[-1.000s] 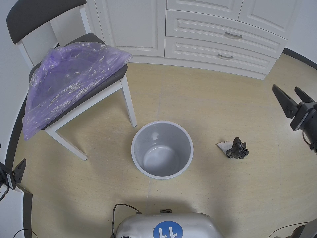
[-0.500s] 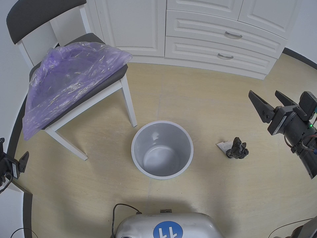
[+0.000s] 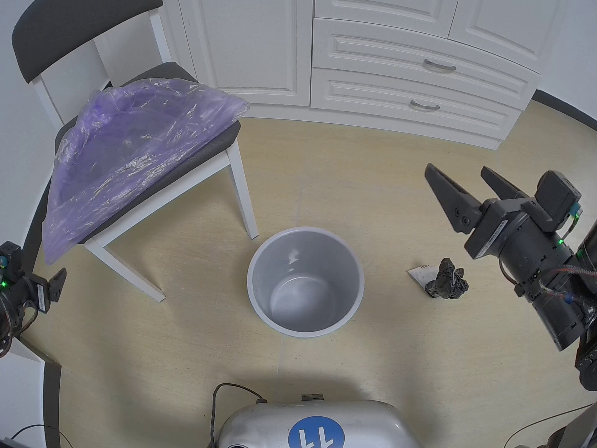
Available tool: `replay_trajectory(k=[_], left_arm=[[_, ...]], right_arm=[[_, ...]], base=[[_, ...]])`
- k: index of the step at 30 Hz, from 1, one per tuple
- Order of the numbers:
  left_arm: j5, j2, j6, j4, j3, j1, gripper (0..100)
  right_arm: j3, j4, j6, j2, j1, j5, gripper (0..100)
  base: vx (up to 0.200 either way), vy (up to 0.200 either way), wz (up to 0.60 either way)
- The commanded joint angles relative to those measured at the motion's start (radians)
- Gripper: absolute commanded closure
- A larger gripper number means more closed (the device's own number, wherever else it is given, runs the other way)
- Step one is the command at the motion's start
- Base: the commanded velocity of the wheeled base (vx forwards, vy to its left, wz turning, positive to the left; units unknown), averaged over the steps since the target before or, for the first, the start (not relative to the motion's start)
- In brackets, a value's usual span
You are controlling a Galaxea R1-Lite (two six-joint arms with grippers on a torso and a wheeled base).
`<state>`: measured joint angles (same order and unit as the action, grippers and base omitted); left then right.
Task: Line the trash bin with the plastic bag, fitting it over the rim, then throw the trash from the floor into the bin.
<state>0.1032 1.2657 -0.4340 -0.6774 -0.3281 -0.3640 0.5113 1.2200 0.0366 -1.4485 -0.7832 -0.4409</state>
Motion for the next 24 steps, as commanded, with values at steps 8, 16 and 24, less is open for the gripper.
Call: replay_trajectory(k=[8,16,24], left_arm=[[-0.008,0.257,0.156,-0.361,-0.026,0.011,0],[-0.007,0.215,0.164,-0.369,-0.023,-0.003,0],[0.003,0.099,0.159,-0.260,0.000,0.008,0]], right_arm=[[0.016,0.021,0.034,-0.076,-0.037,-0.032,0],[0.015,0.021,0.032,-0.076,-0.037,-0.032,0],[-0.004,0.019,0.026,-0.073,-0.053,-0.036,0]], base=[[0.000,0.000,0.00],[0.000,0.000,0.00],[0.000,0.000,0.00]])
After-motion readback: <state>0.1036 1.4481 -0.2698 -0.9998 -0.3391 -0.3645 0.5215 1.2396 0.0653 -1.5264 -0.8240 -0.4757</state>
